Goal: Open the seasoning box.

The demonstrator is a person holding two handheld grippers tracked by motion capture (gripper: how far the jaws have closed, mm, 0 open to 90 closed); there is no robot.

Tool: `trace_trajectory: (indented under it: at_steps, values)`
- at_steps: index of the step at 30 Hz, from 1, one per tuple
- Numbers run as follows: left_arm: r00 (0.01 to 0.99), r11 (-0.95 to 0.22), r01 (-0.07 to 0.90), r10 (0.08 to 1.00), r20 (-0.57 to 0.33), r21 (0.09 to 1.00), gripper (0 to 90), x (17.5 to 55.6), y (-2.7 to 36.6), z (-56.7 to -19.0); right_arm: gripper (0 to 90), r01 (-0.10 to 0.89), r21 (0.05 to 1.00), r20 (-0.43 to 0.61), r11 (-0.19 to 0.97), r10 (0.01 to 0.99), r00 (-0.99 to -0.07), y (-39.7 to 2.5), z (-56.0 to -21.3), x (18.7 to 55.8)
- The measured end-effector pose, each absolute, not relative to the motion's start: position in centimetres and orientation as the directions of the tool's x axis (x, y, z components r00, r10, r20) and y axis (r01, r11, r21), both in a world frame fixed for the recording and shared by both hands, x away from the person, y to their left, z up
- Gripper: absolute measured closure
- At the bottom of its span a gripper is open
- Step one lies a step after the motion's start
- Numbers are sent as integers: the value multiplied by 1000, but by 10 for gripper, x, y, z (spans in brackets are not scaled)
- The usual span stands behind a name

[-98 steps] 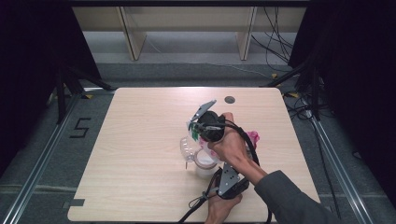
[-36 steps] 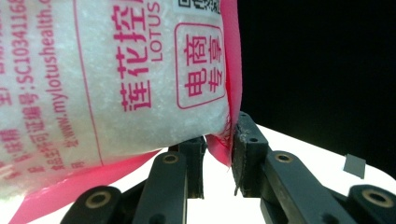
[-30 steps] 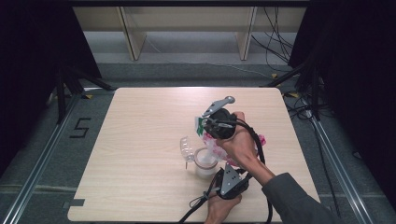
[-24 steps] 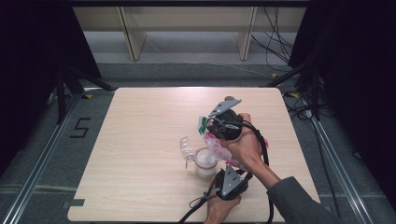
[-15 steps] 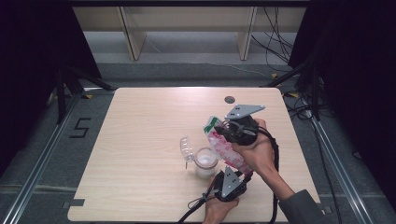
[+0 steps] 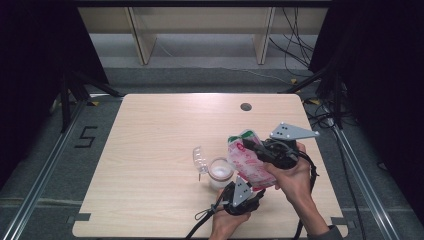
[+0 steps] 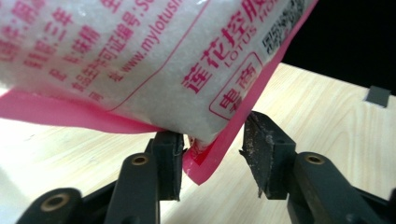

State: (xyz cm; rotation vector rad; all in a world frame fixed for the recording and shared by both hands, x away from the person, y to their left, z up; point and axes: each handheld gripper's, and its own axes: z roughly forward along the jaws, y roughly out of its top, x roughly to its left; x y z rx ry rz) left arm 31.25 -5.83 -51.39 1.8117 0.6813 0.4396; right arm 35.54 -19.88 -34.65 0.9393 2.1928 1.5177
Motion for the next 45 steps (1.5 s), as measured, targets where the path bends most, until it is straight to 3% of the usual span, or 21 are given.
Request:
trace_trajectory:
  at_steps: [16, 20, 35, 39, 40, 45]
  values:
    - [783, -255, 262, 619, -51, 931, 423, 303, -45, -512, 900, 310, 951, 235, -10, 676, -698, -236, -366, 340]
    - [806, -286, 250, 591, -35, 925, 416, 298, -38, -509, 900, 288, 958, 208, 1, 691, -693, -242, -368, 342]
    - [805, -293, 236, 592, -18, 927, 391, 284, -13, -502, 900, 379, 925, 288, -41, 726, -625, -256, -390, 350]
    - [805, -288, 230, 593, -15, 930, 378, 281, -7, -499, 900, 354, 935, 253, -19, 736, -628, -258, -395, 354]
    - [803, -294, 230, 596, -10, 928, 377, 281, -5, -499, 900, 396, 918, 289, -28, 730, -619, -258, -394, 352]
    - [800, -292, 239, 599, -18, 926, 359, 278, 1, -498, 900, 362, 932, 259, -20, 735, -626, -263, -396, 352]
